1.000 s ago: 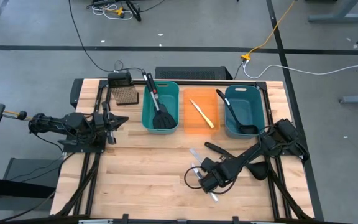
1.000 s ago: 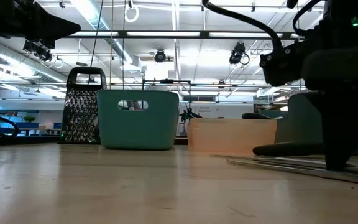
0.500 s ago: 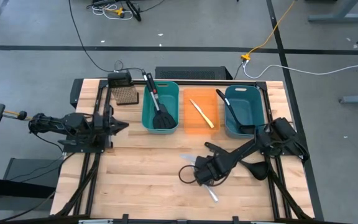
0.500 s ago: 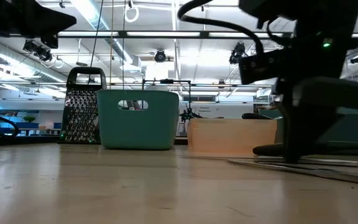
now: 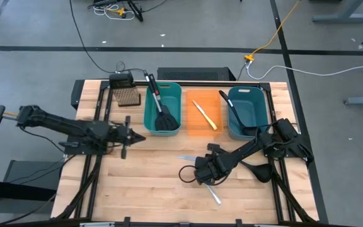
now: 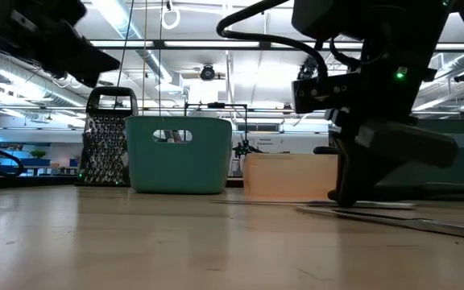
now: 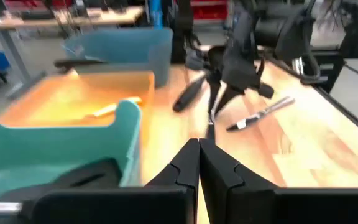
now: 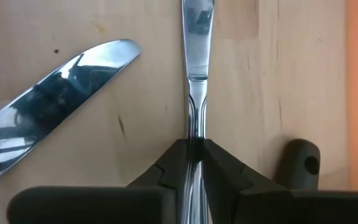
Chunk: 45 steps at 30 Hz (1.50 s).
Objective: Pick & Place Kitchen Items
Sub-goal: Put the right silver knife into the orange container
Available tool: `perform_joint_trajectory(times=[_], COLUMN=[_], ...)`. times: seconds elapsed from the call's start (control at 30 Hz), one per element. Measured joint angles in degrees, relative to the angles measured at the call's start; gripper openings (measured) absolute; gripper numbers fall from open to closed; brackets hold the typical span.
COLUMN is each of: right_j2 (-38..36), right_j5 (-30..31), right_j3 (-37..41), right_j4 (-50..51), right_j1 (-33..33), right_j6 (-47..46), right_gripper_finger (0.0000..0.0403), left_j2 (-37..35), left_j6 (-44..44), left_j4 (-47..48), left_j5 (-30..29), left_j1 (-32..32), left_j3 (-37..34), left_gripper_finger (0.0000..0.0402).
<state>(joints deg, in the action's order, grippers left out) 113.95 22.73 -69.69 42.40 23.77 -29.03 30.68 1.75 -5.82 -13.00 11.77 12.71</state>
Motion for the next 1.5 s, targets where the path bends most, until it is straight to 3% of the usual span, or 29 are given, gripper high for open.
perform_joint_trajectory(times=[0.3, 0.47, 0.67, 0.8, 1.17, 1.37, 1.5], right_j2=[0.1, 0.1, 0.1, 0.1, 0.1, 0.1, 0.1], right_j5=[0.6, 0.3, -0.1, -0.3, 0.6, 0.6, 0.7], right_j3=[0.1, 0.1, 0.1, 0.1, 0.1, 0.1, 0.1], right_j4=[-0.8, -1.1, -1.9, -2.7, -2.8, -2.8, -2.9], right_j1=[0.0, 0.0, 0.0, 0.0, 0.8, 0.8, 0.9], right_j6=[0.1, -0.5, -1.0, -2.0, -2.0, -2.3, -3.1], right_gripper_finger=[0.005, 0.005, 0.005, 0.005, 0.005, 0.005, 0.005], left_j2=[27.1, 39.7, 53.2, 59.4, 59.5, 59.5, 59.5], left_j6=[1.0, 1.5, 0.8, 0.7, 0.3, -0.8, -1.4], left_j4=[-26.9, -36.9, -41.5, -38.8, -38.3, -34.0, -33.9], left_j5=[0.2, 0.2, -1.6, -2.1, -3.3, -11.2, -11.6], left_j1=[0.0, 0.0, 0.4, 1.2, 1.4, 0.5, -1.7], left_j3=[0.0, 1.1, 7.4, 11.5, 13.6, 13.5, 13.5], left_gripper_finger=[0.0005, 0.0004, 0.0003, 0.0002, 0.0001, 0.0002, 0.0002])
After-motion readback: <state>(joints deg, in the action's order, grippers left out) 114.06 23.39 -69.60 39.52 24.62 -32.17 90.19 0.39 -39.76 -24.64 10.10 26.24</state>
